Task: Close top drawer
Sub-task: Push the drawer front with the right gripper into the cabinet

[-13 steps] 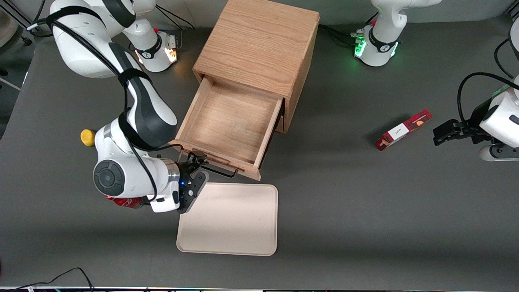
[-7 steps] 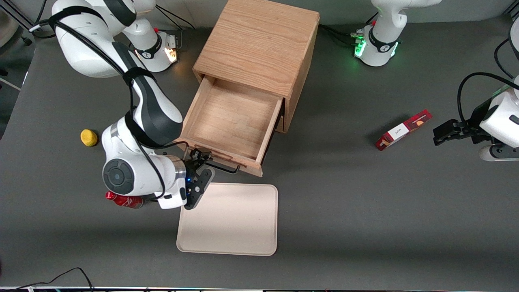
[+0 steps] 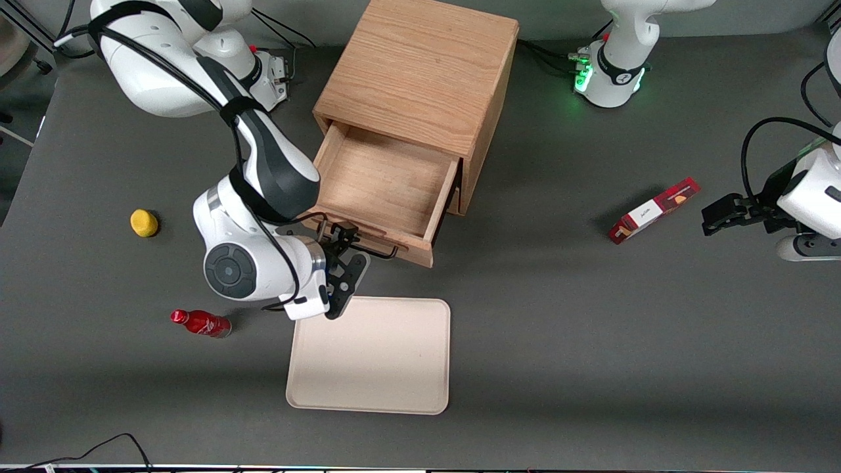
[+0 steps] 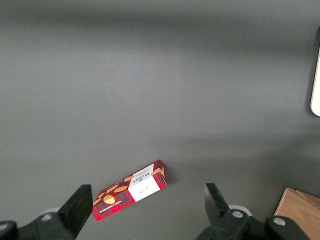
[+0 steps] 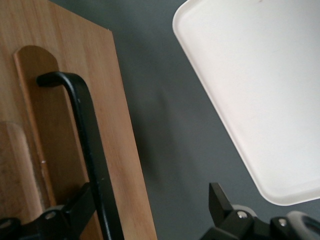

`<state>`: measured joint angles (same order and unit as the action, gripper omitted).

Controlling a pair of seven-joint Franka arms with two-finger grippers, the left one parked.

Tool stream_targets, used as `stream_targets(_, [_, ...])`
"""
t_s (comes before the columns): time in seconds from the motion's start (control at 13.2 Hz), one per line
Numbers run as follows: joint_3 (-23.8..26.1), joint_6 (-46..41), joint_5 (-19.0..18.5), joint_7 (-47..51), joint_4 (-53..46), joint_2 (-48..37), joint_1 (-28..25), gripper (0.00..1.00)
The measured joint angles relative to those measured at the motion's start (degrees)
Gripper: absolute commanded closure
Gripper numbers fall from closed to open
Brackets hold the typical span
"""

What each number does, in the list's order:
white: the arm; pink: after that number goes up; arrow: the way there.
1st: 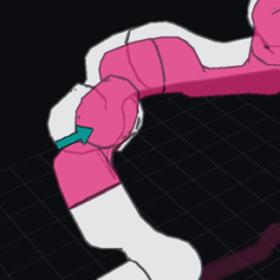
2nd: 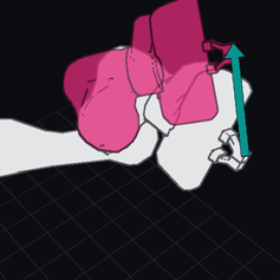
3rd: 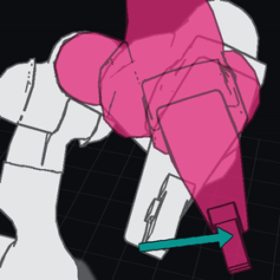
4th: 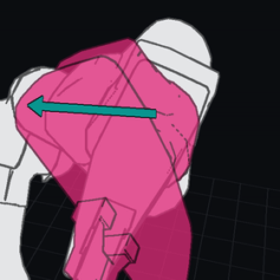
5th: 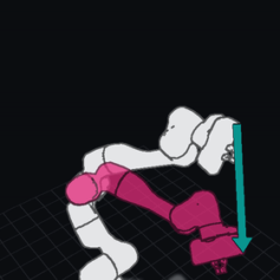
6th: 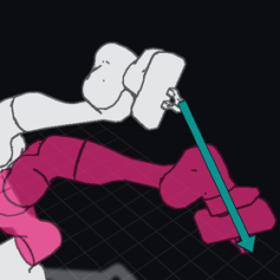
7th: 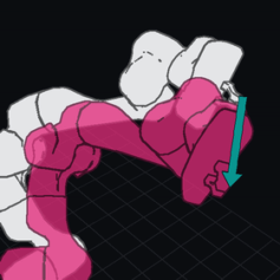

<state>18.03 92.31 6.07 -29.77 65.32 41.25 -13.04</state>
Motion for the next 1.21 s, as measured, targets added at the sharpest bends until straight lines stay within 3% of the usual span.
stream_targets(0.68, [2.86,2.11,-0.08,0.58,10.88,-7.01,0.02,0.00])
stream_targets(1.21, [5.59,2.71,-0.29,3.20,14.03,-8.23,0.11,0.00])
